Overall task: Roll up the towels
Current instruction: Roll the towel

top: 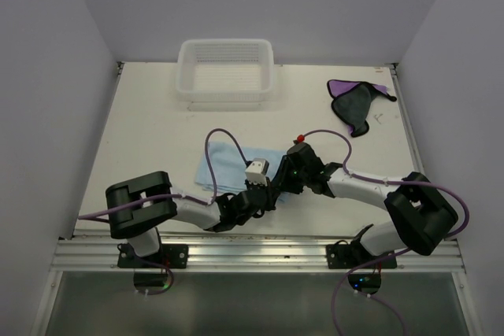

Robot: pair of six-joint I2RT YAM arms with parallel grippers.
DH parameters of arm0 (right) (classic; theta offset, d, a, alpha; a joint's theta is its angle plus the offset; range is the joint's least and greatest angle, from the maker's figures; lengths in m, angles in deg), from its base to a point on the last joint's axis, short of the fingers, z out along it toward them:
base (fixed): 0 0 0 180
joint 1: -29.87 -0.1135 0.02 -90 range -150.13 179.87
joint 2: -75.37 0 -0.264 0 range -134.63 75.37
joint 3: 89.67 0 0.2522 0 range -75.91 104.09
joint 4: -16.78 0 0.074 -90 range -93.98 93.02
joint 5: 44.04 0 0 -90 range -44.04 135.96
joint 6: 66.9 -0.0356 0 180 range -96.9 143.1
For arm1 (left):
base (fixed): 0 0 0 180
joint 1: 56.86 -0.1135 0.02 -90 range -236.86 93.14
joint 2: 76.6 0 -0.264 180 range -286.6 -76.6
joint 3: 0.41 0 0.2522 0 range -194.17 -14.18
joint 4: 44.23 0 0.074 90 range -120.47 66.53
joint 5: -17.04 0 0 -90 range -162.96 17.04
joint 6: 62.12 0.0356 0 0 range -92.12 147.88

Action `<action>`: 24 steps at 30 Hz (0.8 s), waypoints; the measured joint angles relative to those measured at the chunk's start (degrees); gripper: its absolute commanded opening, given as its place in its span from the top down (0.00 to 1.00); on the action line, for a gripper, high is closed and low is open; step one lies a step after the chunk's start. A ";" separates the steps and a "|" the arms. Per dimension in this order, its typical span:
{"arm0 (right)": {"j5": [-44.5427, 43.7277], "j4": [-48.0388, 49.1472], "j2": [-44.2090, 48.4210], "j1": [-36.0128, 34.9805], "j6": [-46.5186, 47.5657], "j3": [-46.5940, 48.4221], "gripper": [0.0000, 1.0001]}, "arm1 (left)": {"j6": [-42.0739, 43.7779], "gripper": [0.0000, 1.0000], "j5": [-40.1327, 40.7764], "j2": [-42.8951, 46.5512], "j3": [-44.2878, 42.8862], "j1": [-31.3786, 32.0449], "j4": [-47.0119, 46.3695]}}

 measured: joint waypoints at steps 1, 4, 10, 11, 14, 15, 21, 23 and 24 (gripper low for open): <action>0.02 -0.02 0.00 0.00 -0.07 0.00 0.58 | 0.00 1.00 0.35 -0.17 0.00 0.00 0.00; 0.02 -0.02 0.00 0.02 -0.13 0.00 0.57 | 0.00 1.00 1.16 -1.03 0.00 0.07 0.00; 0.07 -0.02 0.00 0.02 -0.24 0.00 0.57 | -0.02 1.00 2.16 -3.34 -0.92 0.13 0.31; 0.07 -0.02 0.00 0.02 -0.24 0.00 0.57 | -0.02 1.00 2.25 -3.63 -1.22 0.13 0.48; 0.13 -0.04 0.00 0.02 -0.26 0.00 0.56 | -0.04 1.00 2.45 -4.04 -1.75 0.13 0.70; 0.15 -0.02 0.00 0.04 -0.24 0.00 0.56 | -0.09 1.00 2.51 -4.15 -1.84 0.15 0.81; 0.11 -2.23 0.00 0.22 0.24 1.36 0.53 | -1.53 1.00 2.71 -4.44 -2.14 0.17 1.68; 0.07 -4.22 0.00 0.52 0.81 2.56 0.53 | -2.10 1.00 2.71 -4.42 -2.23 0.17 1.99; 0.04 -5.27 0.00 0.79 1.14 3.26 0.53 | -2.47 1.00 2.71 -4.42 -2.23 0.17 2.16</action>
